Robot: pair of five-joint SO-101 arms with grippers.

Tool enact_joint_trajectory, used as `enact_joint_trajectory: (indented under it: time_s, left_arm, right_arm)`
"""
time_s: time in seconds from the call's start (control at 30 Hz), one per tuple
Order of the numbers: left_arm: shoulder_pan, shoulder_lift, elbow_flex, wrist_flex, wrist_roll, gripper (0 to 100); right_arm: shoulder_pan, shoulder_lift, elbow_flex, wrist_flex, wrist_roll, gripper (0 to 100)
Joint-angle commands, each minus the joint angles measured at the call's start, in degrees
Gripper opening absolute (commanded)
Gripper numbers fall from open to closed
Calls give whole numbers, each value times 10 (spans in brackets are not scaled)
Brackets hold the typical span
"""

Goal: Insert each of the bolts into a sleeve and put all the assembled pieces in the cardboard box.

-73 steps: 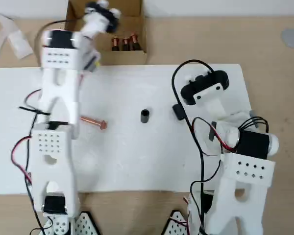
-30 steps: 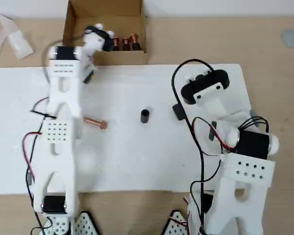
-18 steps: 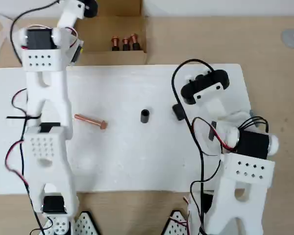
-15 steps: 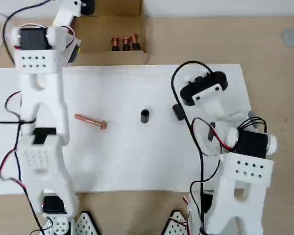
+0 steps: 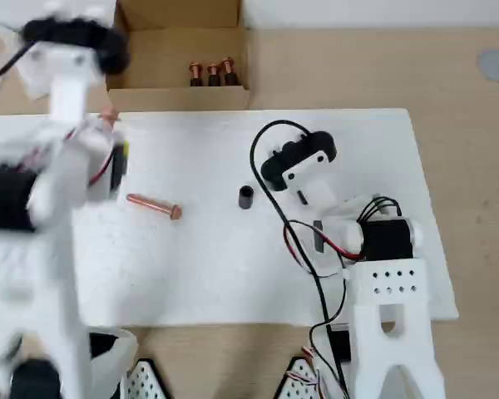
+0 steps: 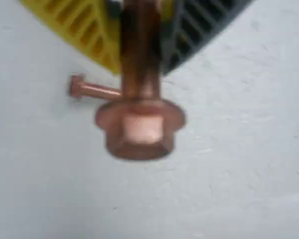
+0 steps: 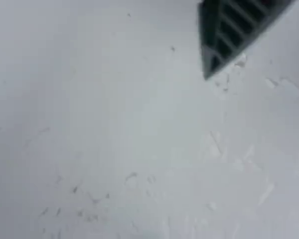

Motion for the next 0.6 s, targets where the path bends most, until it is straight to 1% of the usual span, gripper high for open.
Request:
enact_joint_trajectory:
  time_s: [0.0,0.13,0.27,0.4,0.57]
  left_arm:
    - [12,-82,45,2,40,9]
    - [12,-115,94,0,76,9]
    - [12,-145,116,-29,114,9]
    - [13,-186,137,-55,116,9]
    - [12,-242,212,-78,115,9]
  right_arm:
    - [-9,-4,-1,-17,-6,402]
    - [-9,52,-20,-20,-20,403]
    - [-9,153,-92,-26,-23,401]
    - [-9,257,-171,-26,-19,401]
    - [-15,353,-238,-25,-22,401]
